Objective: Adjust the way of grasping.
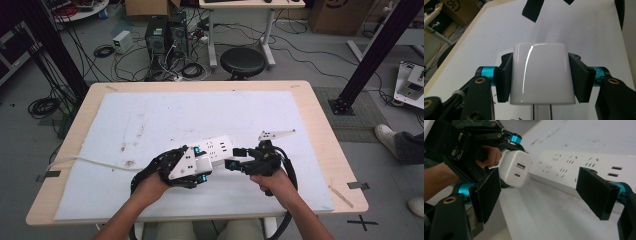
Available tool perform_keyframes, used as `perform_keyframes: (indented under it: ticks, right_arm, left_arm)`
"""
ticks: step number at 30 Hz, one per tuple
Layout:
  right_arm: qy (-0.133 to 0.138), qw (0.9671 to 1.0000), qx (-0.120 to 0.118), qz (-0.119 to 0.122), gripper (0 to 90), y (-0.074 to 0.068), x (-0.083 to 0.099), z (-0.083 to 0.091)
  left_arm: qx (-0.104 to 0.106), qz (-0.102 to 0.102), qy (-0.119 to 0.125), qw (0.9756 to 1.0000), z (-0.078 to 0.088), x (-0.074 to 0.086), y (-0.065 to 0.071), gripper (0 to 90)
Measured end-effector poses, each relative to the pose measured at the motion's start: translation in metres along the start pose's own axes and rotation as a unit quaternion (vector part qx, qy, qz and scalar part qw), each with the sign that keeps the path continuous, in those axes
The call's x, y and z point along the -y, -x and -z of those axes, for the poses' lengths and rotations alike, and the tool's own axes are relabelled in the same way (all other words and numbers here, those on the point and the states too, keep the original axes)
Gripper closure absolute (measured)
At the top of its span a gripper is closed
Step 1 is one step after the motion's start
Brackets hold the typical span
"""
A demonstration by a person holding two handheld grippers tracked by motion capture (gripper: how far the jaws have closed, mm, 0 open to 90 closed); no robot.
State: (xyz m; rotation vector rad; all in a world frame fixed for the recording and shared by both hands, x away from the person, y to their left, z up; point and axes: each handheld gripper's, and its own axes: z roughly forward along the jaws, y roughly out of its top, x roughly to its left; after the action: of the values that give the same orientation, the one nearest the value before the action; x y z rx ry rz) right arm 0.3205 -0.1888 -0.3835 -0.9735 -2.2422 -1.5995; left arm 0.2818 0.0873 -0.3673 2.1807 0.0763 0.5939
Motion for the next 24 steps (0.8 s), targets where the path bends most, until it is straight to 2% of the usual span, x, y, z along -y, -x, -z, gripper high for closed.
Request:
perform_keyframes:
  ticks: [3, 6, 10, 11, 12, 15, 16, 18, 22, 23, 24]
  right_arm:
    - [-0.015, 0.9998, -0.015, -0.007, 20.4, 0.000, -0.003, -0.007]
    - [-0.032, 0.9988, -0.028, -0.023, 20.5, 0.001, -0.006, -0.013]
    - [-0.035, 0.9982, -0.037, -0.033, 20.6, 0.002, -0.007, -0.016]
    - [-0.038, 0.9965, -0.056, -0.050, 23.3, 0.004, -0.007, -0.017]
    - [-0.041, 0.9956, -0.063, -0.056, 23.9, 0.005, -0.008, -0.020]
    - [-0.050, 0.9949, -0.063, -0.061, 25.0, 0.007, -0.007, -0.022]
    - [-0.052, 0.9939, -0.068, -0.070, 25.9, 0.007, -0.008, -0.023]
    - [-0.051, 0.9933, -0.075, -0.072, 26.7, 0.007, -0.008, -0.024]
    - [-0.063, 0.9912, -0.085, -0.080, 32.6, 0.007, -0.007, -0.028]
    - [-0.062, 0.9906, -0.091, -0.081, 35.4, 0.008, -0.007, -0.029]
    - [-0.061, 0.9891, -0.104, -0.083, 42.0, 0.009, -0.007, -0.030]
  left_arm:
    - [-0.002, -0.011, 0.002, 0.9999, -0.002, -0.003, 0.002, 42.5]
    - [-0.002, -0.019, 0.001, 0.9998, -0.004, -0.006, 0.003, 42.5]
    - [-0.002, -0.023, 0.003, 0.9997, -0.006, -0.008, 0.004, 42.5]
    - [-0.002, -0.023, 0.002, 0.9997, -0.006, -0.008, 0.004, 42.5]
    - [-0.002, -0.026, 0.004, 0.9997, -0.007, -0.009, 0.004, 42.5]
    - [-0.001, -0.031, 0.004, 0.9995, -0.009, -0.011, 0.005, 42.5]
    - [0.001, -0.031, 0.003, 0.9995, -0.009, -0.012, 0.005, 42.5]
    - [0.002, -0.033, 0.004, 0.9995, -0.011, -0.013, 0.006, 42.5]
    - [0.005, -0.037, 0.006, 0.9993, -0.014, -0.016, 0.007, 42.5]
    - [0.007, -0.036, 0.008, 0.9993, -0.015, -0.016, 0.007, 42.5]
    - [0.006, -0.039, 0.008, 0.9992, -0.015, -0.017, 0.007, 42.5]
